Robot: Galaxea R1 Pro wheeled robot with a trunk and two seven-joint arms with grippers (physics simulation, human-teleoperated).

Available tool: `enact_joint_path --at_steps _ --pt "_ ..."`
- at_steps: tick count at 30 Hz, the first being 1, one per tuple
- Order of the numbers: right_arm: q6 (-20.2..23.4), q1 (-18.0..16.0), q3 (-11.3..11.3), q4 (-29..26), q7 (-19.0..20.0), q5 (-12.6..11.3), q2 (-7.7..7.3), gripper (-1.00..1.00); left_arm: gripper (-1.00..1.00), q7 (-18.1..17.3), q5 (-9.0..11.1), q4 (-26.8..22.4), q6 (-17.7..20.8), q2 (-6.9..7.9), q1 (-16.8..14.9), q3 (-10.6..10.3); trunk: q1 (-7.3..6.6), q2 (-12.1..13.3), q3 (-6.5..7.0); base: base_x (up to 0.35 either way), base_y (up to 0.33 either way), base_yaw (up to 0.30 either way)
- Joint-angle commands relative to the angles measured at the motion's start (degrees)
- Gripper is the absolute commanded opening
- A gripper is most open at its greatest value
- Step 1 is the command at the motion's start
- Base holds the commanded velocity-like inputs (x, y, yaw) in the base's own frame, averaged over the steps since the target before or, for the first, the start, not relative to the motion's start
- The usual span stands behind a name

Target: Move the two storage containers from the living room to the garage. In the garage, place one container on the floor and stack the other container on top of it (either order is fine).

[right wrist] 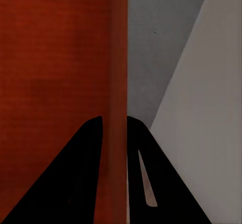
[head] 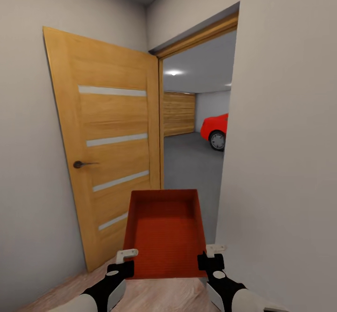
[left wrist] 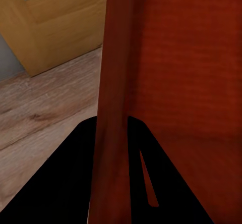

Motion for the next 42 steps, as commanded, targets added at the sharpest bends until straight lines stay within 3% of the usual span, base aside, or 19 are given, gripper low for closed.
enact_joint_path --at_steps 1,11,27,42 --pt "0.0 0.0 -1.9 0.3 -0.1 0.9 0.00 -1.00 -1.00 0.0 -0.1 -0.3 -1.0 0.70 -0.1 0.1 0.05 -0.1 -0.10 0.315 0.000 0.000" --pt "0.0 0.0 -1.9 0.3 -0.3 0.9 0.01 -1.00 -1.00 0.0 -0.1 -0.3 -1.0 0.69 -0.1 0.1 0.05 -0.1 -0.10 0.308 0.098 -0.103" --pt "-0.1 0.0 -1.9 0.3 -0.1 0.9 -0.03 -1.00 -1.00 0.0 -0.1 -0.3 -1.0 0.61 -0.1 0.1 0.05 -0.1 -0.10 0.222 0.251 -0.024" --pt "-0.7 0.0 -1.9 0.3 -0.1 0.8 0.00 -1.00 -1.00 0.0 -0.1 -0.3 -1.0 0.61 -0.1 0.1 0.05 -0.1 -0.10 0.180 0.235 -0.256"
